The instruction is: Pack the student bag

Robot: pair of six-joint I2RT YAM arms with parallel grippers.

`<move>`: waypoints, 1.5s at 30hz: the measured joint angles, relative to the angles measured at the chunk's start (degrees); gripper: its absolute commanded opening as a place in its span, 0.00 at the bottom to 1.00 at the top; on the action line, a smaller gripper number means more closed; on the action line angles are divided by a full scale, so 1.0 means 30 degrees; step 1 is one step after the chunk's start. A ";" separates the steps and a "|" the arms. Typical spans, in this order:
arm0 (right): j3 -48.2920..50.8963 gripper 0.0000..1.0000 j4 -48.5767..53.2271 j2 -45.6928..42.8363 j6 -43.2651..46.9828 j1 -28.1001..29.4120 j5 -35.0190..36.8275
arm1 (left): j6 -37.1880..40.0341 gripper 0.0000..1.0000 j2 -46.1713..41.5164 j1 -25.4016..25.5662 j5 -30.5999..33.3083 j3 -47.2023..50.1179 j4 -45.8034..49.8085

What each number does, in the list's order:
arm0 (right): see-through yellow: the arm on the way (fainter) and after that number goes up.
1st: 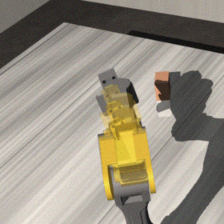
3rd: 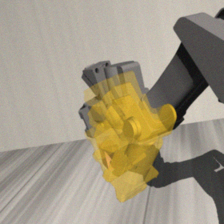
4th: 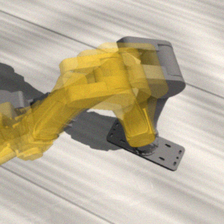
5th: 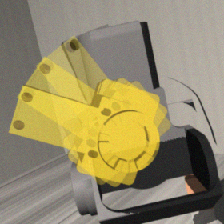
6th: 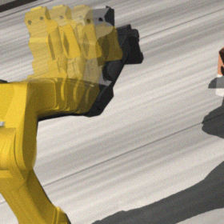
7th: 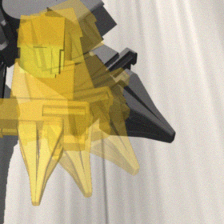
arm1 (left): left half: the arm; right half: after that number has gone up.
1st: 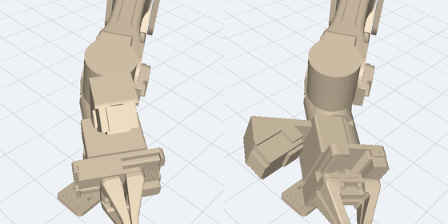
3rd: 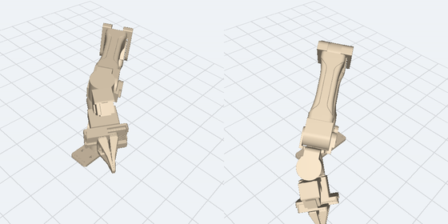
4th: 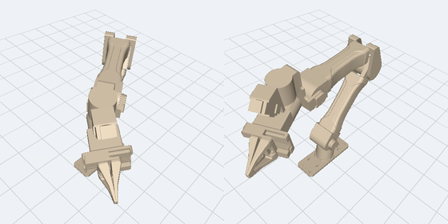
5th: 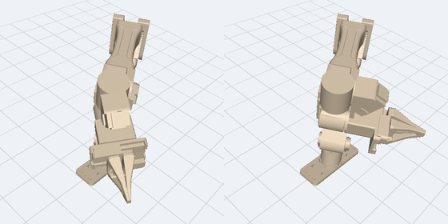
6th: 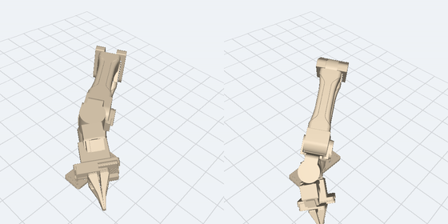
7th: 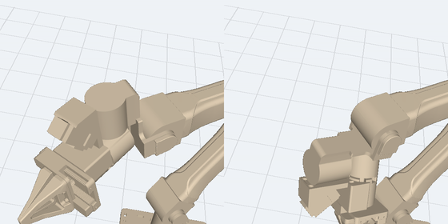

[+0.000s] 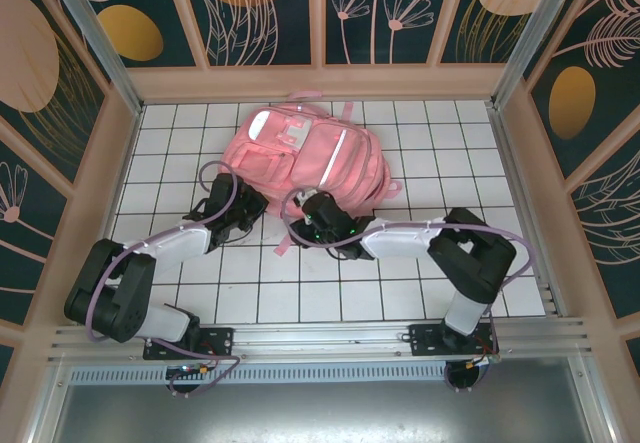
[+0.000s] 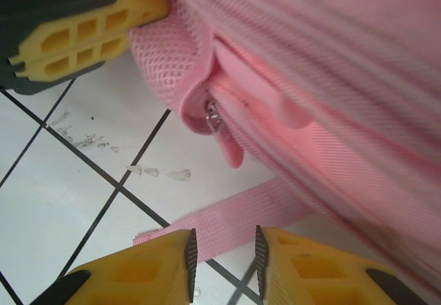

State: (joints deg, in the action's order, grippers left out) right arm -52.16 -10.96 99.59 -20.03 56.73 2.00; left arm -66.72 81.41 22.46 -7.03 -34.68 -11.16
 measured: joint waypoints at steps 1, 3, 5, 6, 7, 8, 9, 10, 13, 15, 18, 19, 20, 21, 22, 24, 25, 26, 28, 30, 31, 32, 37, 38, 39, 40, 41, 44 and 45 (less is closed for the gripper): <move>-0.0160 0.32 -0.0080 0.0299 -0.0007 0.0029 -0.0007 | 0.0000 0.00 0.0000 0.0000 0.0000 -0.0044 0.0066; -0.0525 0.32 -0.0175 0.1013 -0.0015 0.0095 0.0044 | 0.0000 0.00 0.0015 0.0000 0.0000 -0.0124 0.0226; -0.0729 0.33 -0.0189 0.1552 -0.0080 0.0095 0.0204 | 0.0000 0.00 0.0036 0.0000 -0.0007 -0.0189 0.0321; -0.0780 0.33 -0.0211 0.1756 -0.0095 0.0095 0.0328 | 0.0000 0.00 0.0036 0.0000 0.0000 -0.0197 0.0328; -0.0831 0.33 -0.0211 0.1931 -0.0109 0.0095 0.0423 | 0.0000 0.00 0.0036 0.0000 -0.0007 -0.0197 0.0335; -0.0954 0.33 -0.0211 0.2127 -0.0131 0.0087 0.0503 | 0.0000 0.00 0.0036 0.0000 -0.0007 -0.0197 0.0364; -0.1151 0.34 -0.0219 0.2375 -0.0131 0.0087 0.0568 | -0.0007 0.00 0.0036 0.0000 -0.0007 -0.0197 0.0379; -0.1341 0.36 -0.0219 0.2565 -0.0138 0.0087 0.0627 | -0.0007 0.00 0.0036 0.0000 -0.0007 -0.0197 0.0379; -0.2135 0.40 -0.0219 0.3279 -0.0095 0.0087 0.0838 | -0.0007 0.00 0.0051 0.0000 0.0000 -0.0197 0.0386; -0.2572 0.39 -0.0219 0.3672 -0.0066 0.0087 0.0896 | -0.0007 0.00 0.0051 0.0000 0.0022 -0.0197 0.0386; -0.3198 0.31 -0.0131 0.4284 0.0080 0.0073 0.0918 | -0.0007 0.00 0.0051 -0.0058 0.0153 -0.0197 0.0379; -0.3410 0.26 -0.0095 0.4488 0.0124 0.0051 0.0954 | -0.0015 0.00 0.0051 -0.0073 0.0182 -0.0197 0.0379; -0.3570 0.21 -0.0058 0.4641 0.0146 0.0015 0.0976 | -0.0015 0.00 0.0051 -0.0073 0.0233 -0.0197 0.0379; -0.3621 0.16 -0.0036 0.4707 0.0175 -0.0015 0.0984 | -0.0015 0.00 0.0051 -0.0073 0.0240 -0.0197 0.0372; -0.3643 0.08 0.0007 0.4721 0.0211 -0.0058 0.0984 | -0.0015 0.00 0.0051 -0.0073 0.0255 -0.0197 0.0372; -0.3679 0.00 0.0022 0.4721 0.0160 -0.0131 0.1005 | -0.0015 0.00 0.0051 -0.0073 0.0284 -0.0197 0.0372; -0.3708 0.00 0.0022 0.4721 0.0109 -0.0160 0.1027 | -0.0015 0.00 0.0051 -0.0073 0.0306 -0.0197 0.0364; -0.3708 0.00 0.0015 0.4721 0.0080 -0.0160 0.1049 | -0.0015 0.00 0.0051 -0.0073 0.0299 -0.0197 0.0364; -0.3694 0.00 0.0007 0.4714 0.0066 -0.0160 0.1129 | -0.0015 0.00 0.0051 -0.0073 0.0321 -0.0204 0.0379; -0.3548 0.00 -0.0095 0.4612 0.0029 -0.0160 0.1275 | -0.0007 0.00 0.0051 -0.0073 0.0386 -0.0211 0.0386; -0.3300 0.00 -0.0146 0.4422 -0.0007 -0.0160 0.1399 | -0.0007 0.00 0.0051 -0.0073 0.0452 -0.0233 0.0408; -0.3009 0.00 -0.0146 0.4175 -0.0080 -0.0160 0.1545 | -0.0007 0.00 0.0051 -0.0073 0.0532 -0.0255 0.0466; -0.1297 0.00 -0.0036 0.2419 -0.0503 -0.0270 0.2470 | -0.0007 0.00 0.0051 -0.0058 0.0772 -0.0393 0.0845; -0.1071 0.00 -0.0007 0.2142 -0.0554 -0.0313 0.2579 | -0.0007 0.00 0.0051 -0.0051 0.0823 -0.0430 0.0896; -0.0780 0.00 0.0007 0.1785 -0.0605 -0.0372 0.2769 | 0.0000 0.00 0.0051 -0.0051 0.0867 -0.0474 0.0976; -0.0466 0.00 0.0007 0.1428 -0.0670 -0.0423 0.2914 | -0.0007 0.00 0.0051 -0.0051 0.0874 -0.0503 0.0998; -0.0197 0.00 0.0029 0.1129 -0.0758 -0.0437 0.3009 | -0.0007 0.00 0.0051 -0.0044 0.0867 -0.0517 0.1005; 0.0291 0.00 0.0175 0.0503 -0.0940 -0.0517 0.3257 | -0.0007 0.00 0.0051 -0.0036 0.0867 -0.0525 0.1013; 0.0415 0.00 0.0182 0.0364 -0.0947 -0.0525 0.3351 | 0.0000 0.00 0.0051 -0.0036 0.0867 -0.0525 0.1013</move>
State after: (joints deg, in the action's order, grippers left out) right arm -50.92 -10.41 100.68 -22.87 55.16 12.05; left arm -66.72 81.56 22.35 -4.43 -36.25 -8.12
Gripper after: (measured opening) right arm 0.062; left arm 0.049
